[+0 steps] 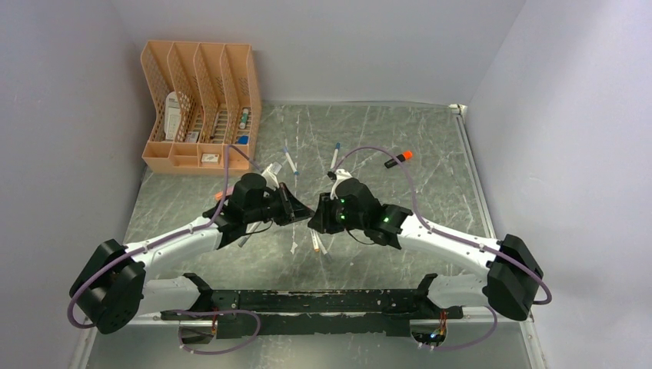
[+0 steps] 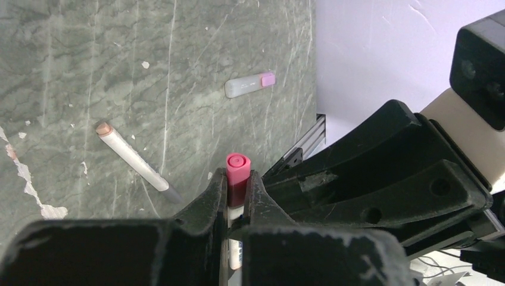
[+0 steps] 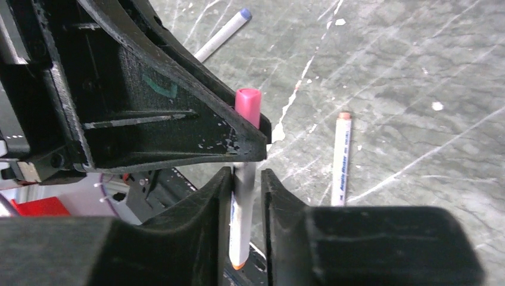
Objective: Open the pen caps
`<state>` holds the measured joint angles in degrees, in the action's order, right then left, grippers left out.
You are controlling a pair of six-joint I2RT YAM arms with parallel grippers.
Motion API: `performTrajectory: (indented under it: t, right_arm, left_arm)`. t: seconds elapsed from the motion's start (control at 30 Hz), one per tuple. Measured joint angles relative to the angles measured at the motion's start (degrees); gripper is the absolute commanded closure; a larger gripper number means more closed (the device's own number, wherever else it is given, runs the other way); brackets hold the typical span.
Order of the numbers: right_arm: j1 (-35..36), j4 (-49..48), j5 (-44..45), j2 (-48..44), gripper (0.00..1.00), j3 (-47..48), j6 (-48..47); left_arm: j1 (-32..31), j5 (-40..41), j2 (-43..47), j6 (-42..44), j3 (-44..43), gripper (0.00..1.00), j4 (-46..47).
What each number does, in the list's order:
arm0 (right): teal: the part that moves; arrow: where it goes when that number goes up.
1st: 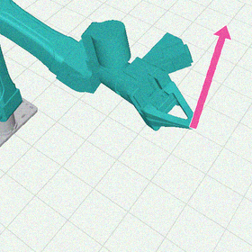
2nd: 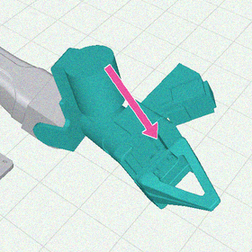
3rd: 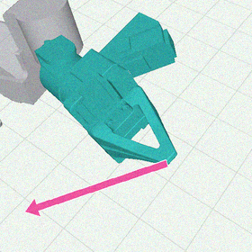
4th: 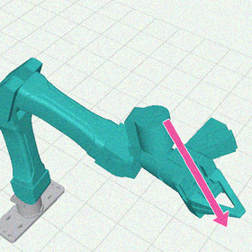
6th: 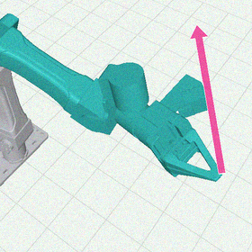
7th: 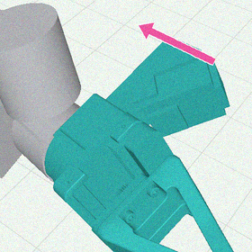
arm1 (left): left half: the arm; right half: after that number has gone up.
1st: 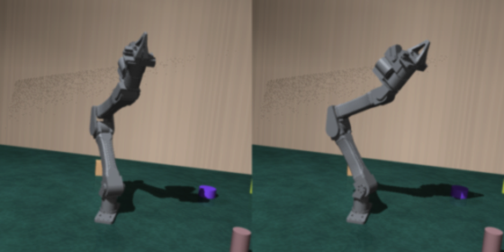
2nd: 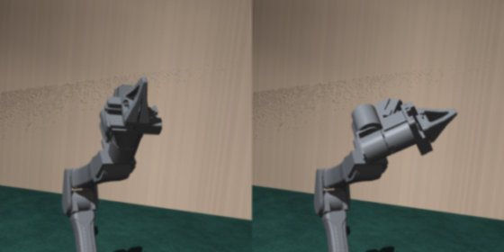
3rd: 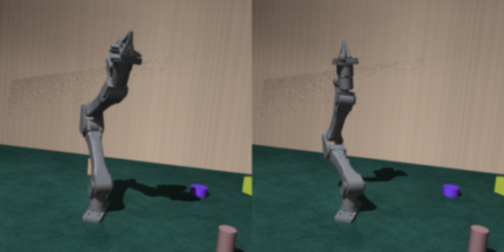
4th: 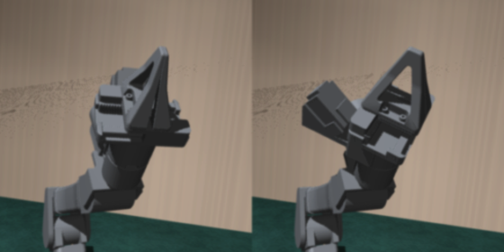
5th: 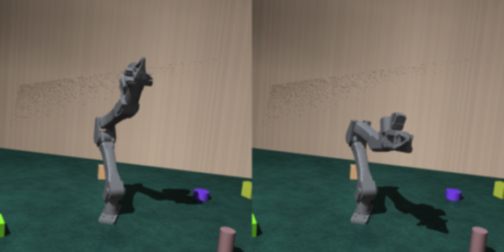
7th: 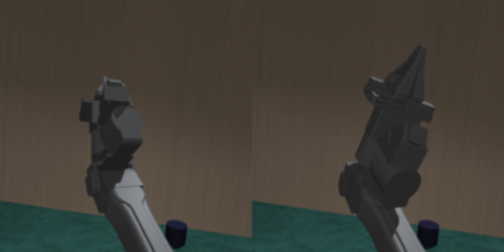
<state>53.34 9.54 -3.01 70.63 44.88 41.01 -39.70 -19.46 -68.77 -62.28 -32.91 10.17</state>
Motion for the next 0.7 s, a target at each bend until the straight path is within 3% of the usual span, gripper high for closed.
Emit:
performTrajectory:
  t: [0.07,0.13,0.37,0.63,0.7]
  right_arm:
    - [-0.2,-0.7,-0.7,0.5,0.94,0.0,-0.1]
    - [-0.2,-1.2,-1.1,1.2,1.00,0.0,-0.2]
    - [-0.8,-5.2,-2.1,0.6,1.00,-4.4,1.1]
    - [-0.4,-8.8,4.4,-7.9,1.00,-10.9,5.2]
    - [1.2,-7.4,1.8,-10.0,1.00,-12.3,6.8]
  left_arm:
    - [-0.1,0.1,0.0,-0.1,-0.1,0.93,0.1]
    - [-0.1,0.5,-0.4,0.0,-0.1,0.93,0.1]
    - [-0.3,1.5,-3.8,2.2,-2.0,0.93,-1.4]
    - [1.0,-5.2,-11.9,5.5,-10.7,0.93,-4.4]
    - [3.3,-3.7,-14.4,6.3,-13.1,0.93,-2.2]
